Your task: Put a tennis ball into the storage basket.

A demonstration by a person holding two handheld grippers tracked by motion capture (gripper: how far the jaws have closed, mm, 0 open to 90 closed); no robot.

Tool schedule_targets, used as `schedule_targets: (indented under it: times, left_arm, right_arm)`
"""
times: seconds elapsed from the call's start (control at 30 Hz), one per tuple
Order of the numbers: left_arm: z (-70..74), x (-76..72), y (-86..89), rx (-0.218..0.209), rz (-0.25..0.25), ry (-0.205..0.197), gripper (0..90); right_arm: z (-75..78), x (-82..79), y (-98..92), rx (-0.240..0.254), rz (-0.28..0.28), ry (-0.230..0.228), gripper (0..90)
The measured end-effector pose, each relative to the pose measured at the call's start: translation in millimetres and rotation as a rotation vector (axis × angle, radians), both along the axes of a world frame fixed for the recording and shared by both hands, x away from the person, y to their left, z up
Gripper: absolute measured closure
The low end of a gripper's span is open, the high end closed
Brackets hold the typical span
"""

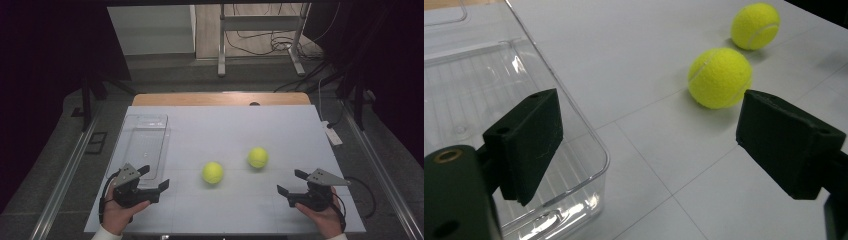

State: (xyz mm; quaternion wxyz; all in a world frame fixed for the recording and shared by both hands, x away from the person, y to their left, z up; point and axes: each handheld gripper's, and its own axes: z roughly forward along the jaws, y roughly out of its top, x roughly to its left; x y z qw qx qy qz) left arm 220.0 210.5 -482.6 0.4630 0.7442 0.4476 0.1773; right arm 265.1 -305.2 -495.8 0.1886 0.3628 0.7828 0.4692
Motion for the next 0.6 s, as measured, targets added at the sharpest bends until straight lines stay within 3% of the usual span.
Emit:
schedule_targets:
  times: [0.37, 0.6]
  left_arm:
    - [3.4, 0.7, -2.2, 0.001, -0.009, 0.020, 12.8]
    - [7.5, 1.3, -4.7, -0.003, -0.015, 0.008, 12.7]
  right_arm:
    - [-0.5, 2.6, 1.5, -0.004, 0.006, 0.002, 11.9]
    - [-1.3, 3.1, 0.9, 0.001, 0.004, 0.006, 12.0]
